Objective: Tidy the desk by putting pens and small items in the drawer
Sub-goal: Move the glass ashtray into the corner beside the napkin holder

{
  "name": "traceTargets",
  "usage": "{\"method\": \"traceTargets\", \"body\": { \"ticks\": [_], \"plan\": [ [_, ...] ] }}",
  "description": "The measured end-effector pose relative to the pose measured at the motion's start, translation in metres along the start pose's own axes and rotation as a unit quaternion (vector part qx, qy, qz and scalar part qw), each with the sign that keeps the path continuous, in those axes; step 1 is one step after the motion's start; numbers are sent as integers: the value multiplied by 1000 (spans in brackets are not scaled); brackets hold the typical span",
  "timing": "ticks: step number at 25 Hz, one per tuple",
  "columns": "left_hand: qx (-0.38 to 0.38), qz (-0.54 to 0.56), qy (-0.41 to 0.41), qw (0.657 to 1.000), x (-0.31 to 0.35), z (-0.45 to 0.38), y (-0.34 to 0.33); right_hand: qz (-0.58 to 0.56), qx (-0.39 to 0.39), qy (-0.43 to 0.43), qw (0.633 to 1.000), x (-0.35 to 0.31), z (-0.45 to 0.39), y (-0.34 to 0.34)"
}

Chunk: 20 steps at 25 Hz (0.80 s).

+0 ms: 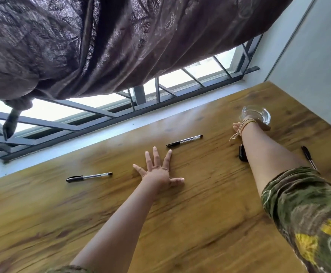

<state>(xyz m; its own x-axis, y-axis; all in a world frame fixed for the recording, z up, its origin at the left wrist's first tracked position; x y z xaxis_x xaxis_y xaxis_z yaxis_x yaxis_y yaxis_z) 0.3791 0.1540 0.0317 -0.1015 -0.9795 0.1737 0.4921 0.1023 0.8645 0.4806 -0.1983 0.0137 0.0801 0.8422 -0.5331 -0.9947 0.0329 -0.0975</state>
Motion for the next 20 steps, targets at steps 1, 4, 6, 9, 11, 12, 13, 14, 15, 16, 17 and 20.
{"method": "traceTargets", "body": {
  "ticks": [1,4,6,9,11,12,13,14,15,16,17,20],
  "plan": [
    [0,1,-1,1000,0,0,0,19,-30,44,998,1,4,3],
    [-2,-1,-4,1000,-1,-1,-1,48,-38,74,995,0,-12,-2],
    [0,2,-5,1000,-1,-1,-2,110,11,95,989,0,2,8],
    [9,10,-6,1000,-2,-2,-2,187,44,209,959,6,35,19],
    [20,14,-13,1000,-2,3,-3,250,7,274,929,18,58,31],
    [27,9,-18,999,-3,6,-3,274,-22,294,915,26,70,36],
    [32,5,-22,999,-4,10,-3,296,-62,314,900,35,85,40],
    [30,7,-28,999,-6,13,-3,313,-91,334,884,44,102,42],
    [29,16,-35,999,-9,17,0,325,-119,352,870,55,121,46],
    [33,25,-45,998,-14,21,4,335,-145,361,858,67,141,51],
    [43,40,-58,997,-20,25,10,346,-172,353,852,80,160,57],
    [125,202,-80,968,-52,42,27,381,-234,309,839,128,207,79]
  ]
}}
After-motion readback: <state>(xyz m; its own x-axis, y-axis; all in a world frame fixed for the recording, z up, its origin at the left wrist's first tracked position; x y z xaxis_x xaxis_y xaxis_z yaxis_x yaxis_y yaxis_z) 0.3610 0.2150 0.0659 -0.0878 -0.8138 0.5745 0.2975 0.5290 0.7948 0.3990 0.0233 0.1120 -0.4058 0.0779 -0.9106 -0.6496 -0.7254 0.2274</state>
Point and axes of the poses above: each hand's wrist, its own z-axis away from the middle knuckle, its own y-axis out of the back of the hand, x = y × z, the point moved 3 cm from there along -z, towards the middle knuckle, and after that the axes turned 11 degrees about x, right-handed, at the moved point
